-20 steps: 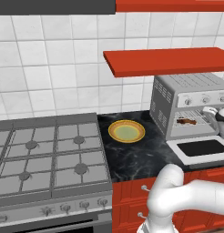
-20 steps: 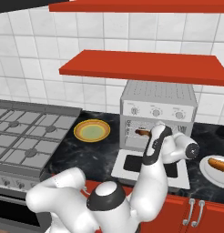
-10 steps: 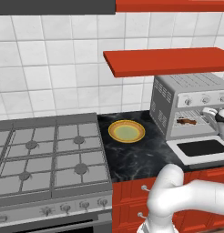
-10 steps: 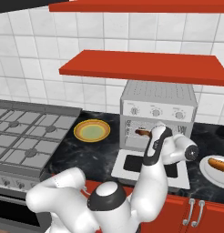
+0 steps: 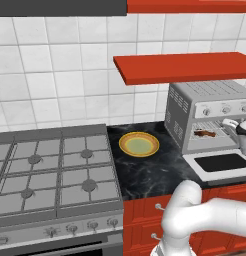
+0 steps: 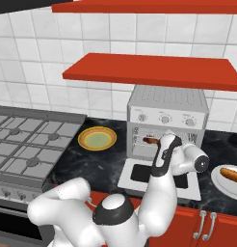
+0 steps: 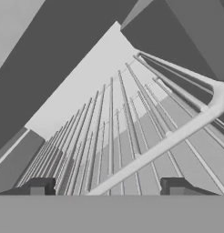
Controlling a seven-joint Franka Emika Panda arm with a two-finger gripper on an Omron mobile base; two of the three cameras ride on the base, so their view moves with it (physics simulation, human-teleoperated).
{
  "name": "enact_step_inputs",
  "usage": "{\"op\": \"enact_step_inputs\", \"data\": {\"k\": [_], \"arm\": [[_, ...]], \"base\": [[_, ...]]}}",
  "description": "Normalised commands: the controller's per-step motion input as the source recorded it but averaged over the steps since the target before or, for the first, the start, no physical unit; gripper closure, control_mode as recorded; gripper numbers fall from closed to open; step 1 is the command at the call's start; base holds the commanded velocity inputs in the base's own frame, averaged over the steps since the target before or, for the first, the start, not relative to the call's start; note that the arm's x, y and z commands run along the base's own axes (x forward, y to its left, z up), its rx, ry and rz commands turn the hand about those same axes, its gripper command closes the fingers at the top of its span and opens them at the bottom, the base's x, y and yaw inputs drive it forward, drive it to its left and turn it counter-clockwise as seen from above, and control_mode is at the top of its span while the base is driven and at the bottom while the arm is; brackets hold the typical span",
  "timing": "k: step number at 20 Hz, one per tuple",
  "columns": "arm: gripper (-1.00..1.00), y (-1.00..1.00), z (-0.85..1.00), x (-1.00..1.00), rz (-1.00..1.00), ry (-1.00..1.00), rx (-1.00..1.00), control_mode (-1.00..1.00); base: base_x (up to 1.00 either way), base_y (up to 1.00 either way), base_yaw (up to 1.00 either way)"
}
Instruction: Open the toaster oven door. Place the hotdog bun on the top rack in the toaster oven and place the chicken drumstick on the bottom rack.
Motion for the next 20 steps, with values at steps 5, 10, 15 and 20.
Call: {"op": "enact_step_inputs", "data": {"k": [5,10,15,20], "arm": [[-1.00,0.44,-0.21,0.33,0.00,-0.01,0.00,-1.00],[-1.00,0.66,-0.10,0.41,0.00,-0.02,0.00,-1.00],[-1.00,0.71,-0.01,0.59,0.00,0.00,0.00,-1.00],[-1.00,0.65,-0.32,0.57,0.00,0.00,0.00,-1.00]], "base": [[0.00,0.00,0.00],[0.00,0.00,0.00],[0.00,0.00,0.00],[0.00,0.00,0.00]]}}
